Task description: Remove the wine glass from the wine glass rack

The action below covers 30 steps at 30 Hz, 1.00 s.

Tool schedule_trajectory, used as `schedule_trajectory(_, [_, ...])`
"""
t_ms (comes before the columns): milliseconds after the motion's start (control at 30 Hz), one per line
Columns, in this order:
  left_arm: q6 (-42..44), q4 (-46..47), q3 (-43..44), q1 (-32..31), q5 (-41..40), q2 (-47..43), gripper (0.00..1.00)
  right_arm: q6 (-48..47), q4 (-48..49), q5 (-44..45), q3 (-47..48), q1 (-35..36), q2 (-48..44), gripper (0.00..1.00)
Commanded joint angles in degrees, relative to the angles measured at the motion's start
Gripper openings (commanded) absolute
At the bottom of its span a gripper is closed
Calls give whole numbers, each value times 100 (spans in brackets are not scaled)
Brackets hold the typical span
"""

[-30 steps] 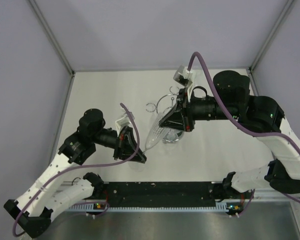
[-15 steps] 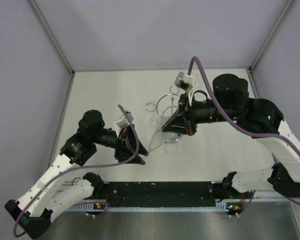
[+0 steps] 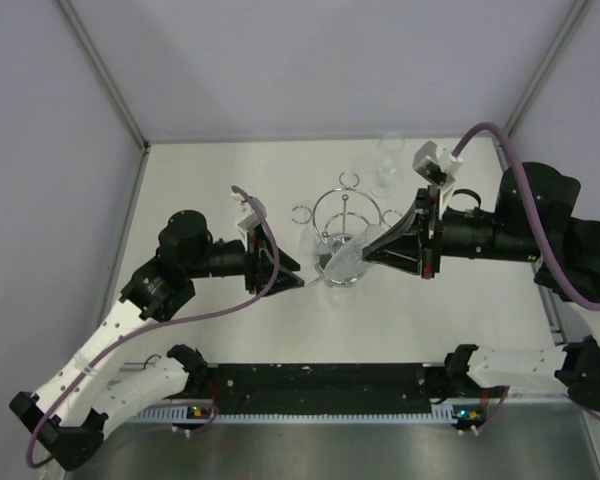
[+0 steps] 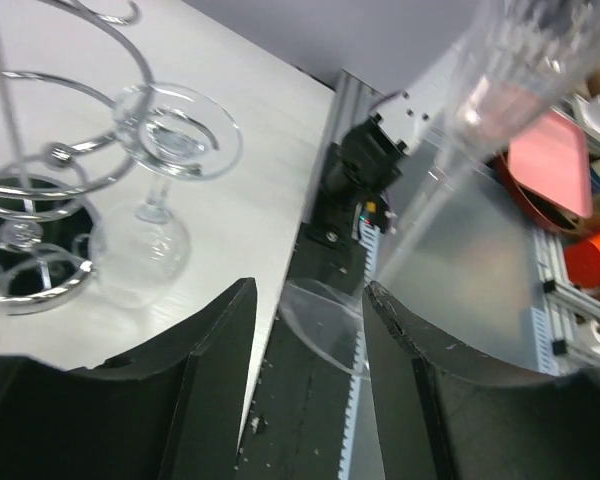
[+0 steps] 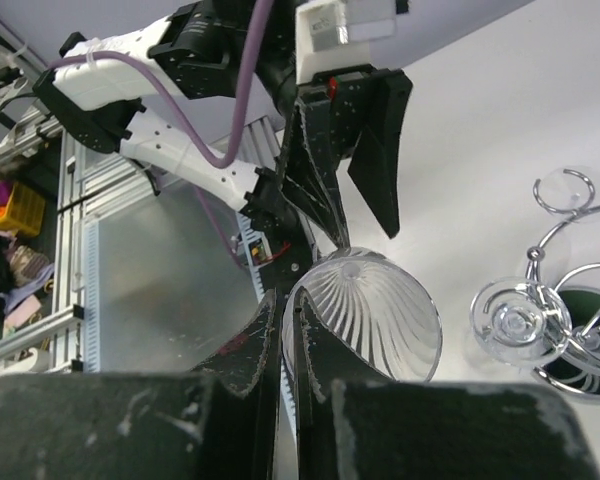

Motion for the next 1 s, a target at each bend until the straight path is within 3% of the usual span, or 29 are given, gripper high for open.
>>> schedule_trajectory(0, [37,187,449,9,-1456,-329,52,-46,-11,451,106,-52,-214,0])
schedule_trajectory(333, [-50,152,687,17,-3048,-725,53,-195,366,2277,-9,-52,-504,0])
schedule_trajectory(700, [283,125,362,9,-3462,-506,54,-1178,2509,4634,-527,-52,-286,0])
schedule_trajectory(833, [389,-58,344,9,-3515,-339,53,-1794,2959,4970,-133,-165,461,0])
schedule_trajectory(967, [415,-147,318,9,-3410,-303,53,-1366,3004,4225,368,-850,1287,0])
